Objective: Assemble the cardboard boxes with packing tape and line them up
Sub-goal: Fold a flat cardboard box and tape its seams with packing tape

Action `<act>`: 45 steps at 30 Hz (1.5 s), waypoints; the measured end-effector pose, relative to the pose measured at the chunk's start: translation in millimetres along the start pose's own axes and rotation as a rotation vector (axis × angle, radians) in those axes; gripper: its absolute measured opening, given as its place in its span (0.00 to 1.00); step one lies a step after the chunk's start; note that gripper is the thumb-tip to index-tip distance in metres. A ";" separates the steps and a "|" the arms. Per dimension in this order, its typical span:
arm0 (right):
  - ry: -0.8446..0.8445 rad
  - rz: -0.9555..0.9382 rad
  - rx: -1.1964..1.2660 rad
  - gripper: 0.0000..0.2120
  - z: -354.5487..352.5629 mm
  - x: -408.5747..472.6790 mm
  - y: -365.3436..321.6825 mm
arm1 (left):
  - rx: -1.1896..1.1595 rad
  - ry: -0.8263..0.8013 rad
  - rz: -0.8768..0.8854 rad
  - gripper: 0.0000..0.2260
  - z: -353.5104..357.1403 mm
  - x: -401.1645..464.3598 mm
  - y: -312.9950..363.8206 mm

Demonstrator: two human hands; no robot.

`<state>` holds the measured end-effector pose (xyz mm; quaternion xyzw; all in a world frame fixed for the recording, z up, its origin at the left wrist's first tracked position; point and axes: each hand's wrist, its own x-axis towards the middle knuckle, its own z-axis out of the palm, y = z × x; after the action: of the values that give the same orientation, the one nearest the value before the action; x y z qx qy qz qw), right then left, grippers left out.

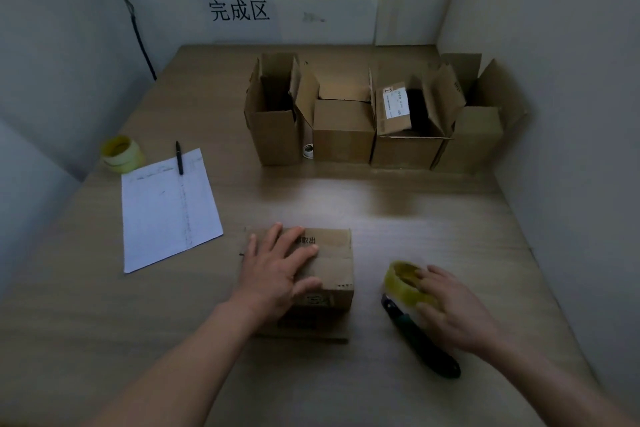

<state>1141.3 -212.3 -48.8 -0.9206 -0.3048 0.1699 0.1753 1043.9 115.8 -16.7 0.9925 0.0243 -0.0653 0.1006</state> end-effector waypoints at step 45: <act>0.224 -0.107 0.660 0.17 -6.1 69.0 -160.6 | -1.098 0.407 -0.270 0.07 -41.9 13.8 -17.5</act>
<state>1115.4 -49.9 10.8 -0.8100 -0.2604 0.1477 0.5043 1061.7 142.0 18.7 0.7761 0.1990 0.1360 0.5827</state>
